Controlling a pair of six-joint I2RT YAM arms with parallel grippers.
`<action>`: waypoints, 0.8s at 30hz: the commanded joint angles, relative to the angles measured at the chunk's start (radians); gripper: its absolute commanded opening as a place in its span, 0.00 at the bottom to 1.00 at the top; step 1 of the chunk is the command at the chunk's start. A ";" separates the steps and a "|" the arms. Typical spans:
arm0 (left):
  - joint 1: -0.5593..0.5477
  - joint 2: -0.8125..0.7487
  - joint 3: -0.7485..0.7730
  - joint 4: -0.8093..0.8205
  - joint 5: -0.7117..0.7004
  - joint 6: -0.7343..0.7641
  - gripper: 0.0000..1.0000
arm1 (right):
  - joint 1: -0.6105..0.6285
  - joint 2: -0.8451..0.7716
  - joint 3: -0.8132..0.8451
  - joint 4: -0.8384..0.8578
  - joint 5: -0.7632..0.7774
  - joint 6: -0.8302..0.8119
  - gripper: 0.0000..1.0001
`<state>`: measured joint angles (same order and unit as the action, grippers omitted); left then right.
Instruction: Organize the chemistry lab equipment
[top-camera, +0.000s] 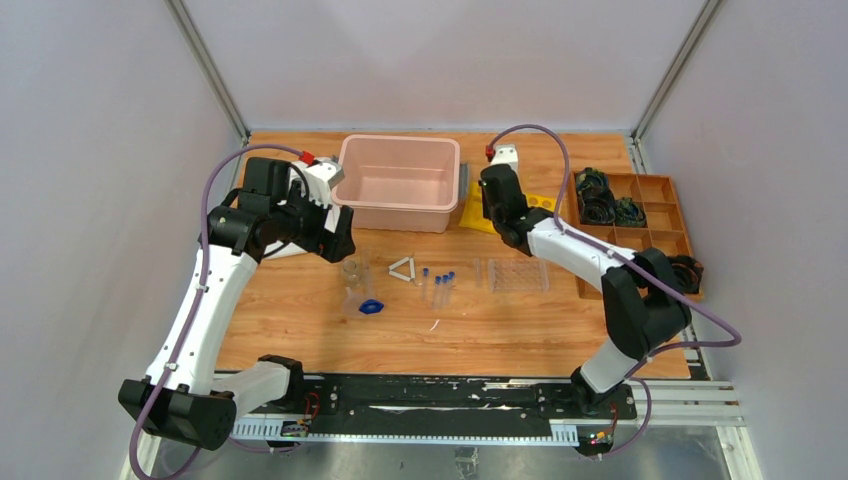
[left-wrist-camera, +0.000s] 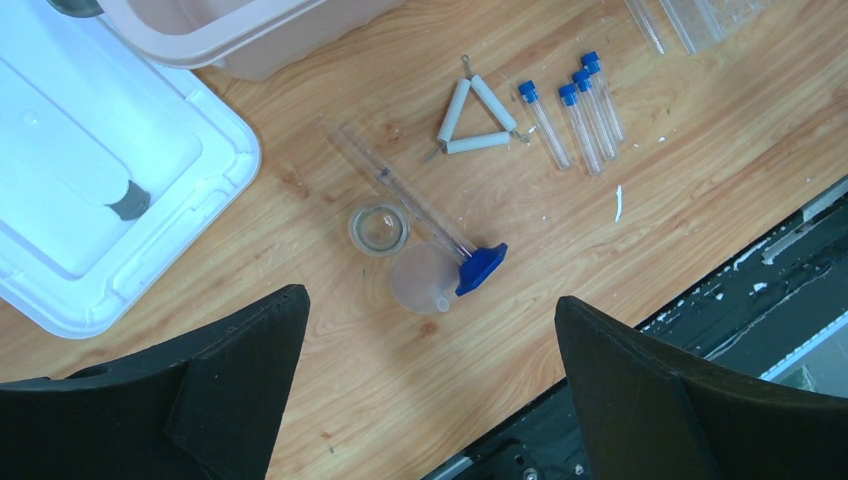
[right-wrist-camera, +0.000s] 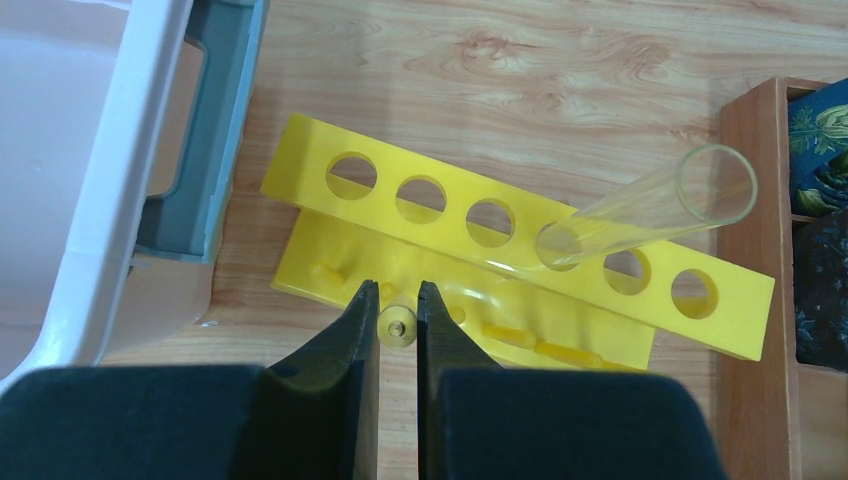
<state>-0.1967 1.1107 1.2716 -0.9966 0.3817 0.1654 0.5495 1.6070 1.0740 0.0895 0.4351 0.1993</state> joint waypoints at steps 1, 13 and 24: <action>0.002 -0.003 0.007 0.012 0.016 0.012 1.00 | 0.003 0.023 0.027 0.033 0.009 0.005 0.00; 0.002 0.000 0.012 0.012 0.016 0.013 1.00 | 0.004 -0.048 0.025 0.041 -0.001 0.011 0.00; 0.002 -0.003 0.012 0.012 0.017 0.013 1.00 | 0.003 -0.050 0.025 0.049 -0.015 0.012 0.00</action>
<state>-0.1967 1.1107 1.2716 -0.9966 0.3820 0.1719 0.5495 1.5620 1.0740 0.1200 0.4255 0.2008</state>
